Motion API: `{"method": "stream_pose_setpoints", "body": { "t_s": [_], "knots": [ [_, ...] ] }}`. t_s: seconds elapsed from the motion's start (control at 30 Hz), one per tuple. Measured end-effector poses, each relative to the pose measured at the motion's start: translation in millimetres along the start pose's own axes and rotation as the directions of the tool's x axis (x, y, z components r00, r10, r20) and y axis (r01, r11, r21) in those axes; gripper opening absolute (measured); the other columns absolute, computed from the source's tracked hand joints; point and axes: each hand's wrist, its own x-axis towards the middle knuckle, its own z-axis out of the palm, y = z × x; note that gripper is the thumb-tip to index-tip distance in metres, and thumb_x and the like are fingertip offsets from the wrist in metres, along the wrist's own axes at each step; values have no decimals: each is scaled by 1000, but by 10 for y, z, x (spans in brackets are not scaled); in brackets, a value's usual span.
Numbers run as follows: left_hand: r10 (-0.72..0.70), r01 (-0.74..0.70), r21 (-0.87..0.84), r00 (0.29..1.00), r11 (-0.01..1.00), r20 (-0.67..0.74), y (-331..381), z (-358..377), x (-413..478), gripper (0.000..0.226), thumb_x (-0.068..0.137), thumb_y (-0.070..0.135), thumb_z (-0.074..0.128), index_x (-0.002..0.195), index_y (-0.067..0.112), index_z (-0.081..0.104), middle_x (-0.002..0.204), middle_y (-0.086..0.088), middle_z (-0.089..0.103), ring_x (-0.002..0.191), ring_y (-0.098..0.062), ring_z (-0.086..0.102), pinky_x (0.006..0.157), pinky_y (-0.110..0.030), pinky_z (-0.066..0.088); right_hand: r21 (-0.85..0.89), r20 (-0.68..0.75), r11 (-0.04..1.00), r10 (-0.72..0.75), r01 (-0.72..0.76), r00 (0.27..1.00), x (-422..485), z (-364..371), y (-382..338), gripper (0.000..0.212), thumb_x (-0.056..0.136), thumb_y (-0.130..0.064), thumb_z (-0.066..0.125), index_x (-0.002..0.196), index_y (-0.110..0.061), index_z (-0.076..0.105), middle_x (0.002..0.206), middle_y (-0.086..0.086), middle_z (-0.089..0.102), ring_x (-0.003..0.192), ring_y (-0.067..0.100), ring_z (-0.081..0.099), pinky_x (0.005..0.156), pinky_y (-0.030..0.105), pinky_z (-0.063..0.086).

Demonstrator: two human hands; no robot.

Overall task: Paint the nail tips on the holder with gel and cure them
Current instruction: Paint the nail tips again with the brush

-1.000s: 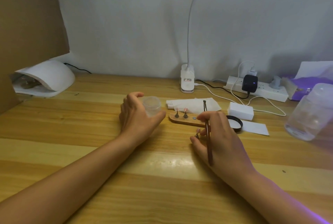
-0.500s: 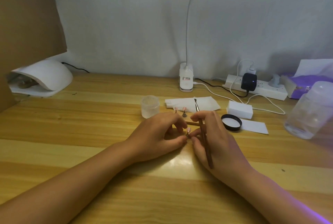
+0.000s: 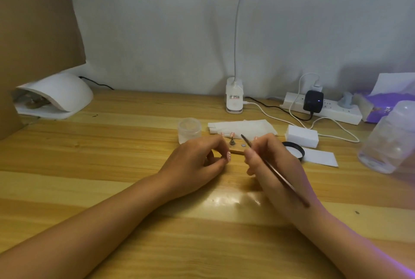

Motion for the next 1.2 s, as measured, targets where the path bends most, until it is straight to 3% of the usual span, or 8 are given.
{"method": "stream_pose_setpoints", "body": {
  "t_s": [0.07,0.13,0.23,0.33,0.47,0.87,1.2],
  "knots": [
    [-25,25,-22,1000,999,5,-9,3,4,9,90,19,69,91,27,63,91,17,64,74,-9,60,62,-29,48,140,19,984,110,-112,994,28,-23,-3,21,97,-39,49,91,-21,58,82,-2,67,69,14,66,68,37,58],
    [-42,42,-38,999,998,9,-15,-1,5,9,90,19,69,91,26,64,91,17,65,75,-9,61,62,-27,48,263,19,948,182,-181,983,52,-46,-8,19,98,-33,45,100,-21,59,85,0,70,67,19,68,65,34,58],
    [-58,59,-60,998,996,24,-18,-12,8,9,89,19,70,91,26,65,92,17,67,74,-7,61,62,-24,47,360,55,901,241,-244,969,59,-66,-4,16,97,-26,51,111,-22,57,90,1,73,67,23,69,64,33,59],
    [-59,61,-72,998,996,32,-16,-13,9,11,88,17,71,90,26,66,93,18,67,72,-8,61,62,-24,47,362,89,895,244,-259,966,49,-76,0,18,89,-27,62,103,-15,63,85,5,73,66,19,67,61,29,58],
    [-63,65,-71,998,995,28,-21,-21,15,14,86,18,73,87,29,66,92,20,63,69,-9,59,61,-15,40,359,137,884,267,-299,954,50,-86,29,10,93,-19,61,96,-10,60,73,7,71,58,13,60,55,22,50],
    [-52,54,-69,998,996,34,-12,-21,20,16,85,16,74,87,29,65,94,19,65,65,-10,57,60,-21,45,284,165,913,255,-293,953,59,-86,9,9,89,-6,65,90,-7,56,80,11,68,62,5,62,55,19,49],
    [-48,51,-60,998,997,41,-7,-27,18,13,85,18,75,88,29,67,92,17,66,66,-7,57,60,-19,44,267,182,916,259,-301,949,54,-78,-12,8,90,-10,65,93,-7,57,80,6,72,65,3,65,55,17,49]
  ]
}}
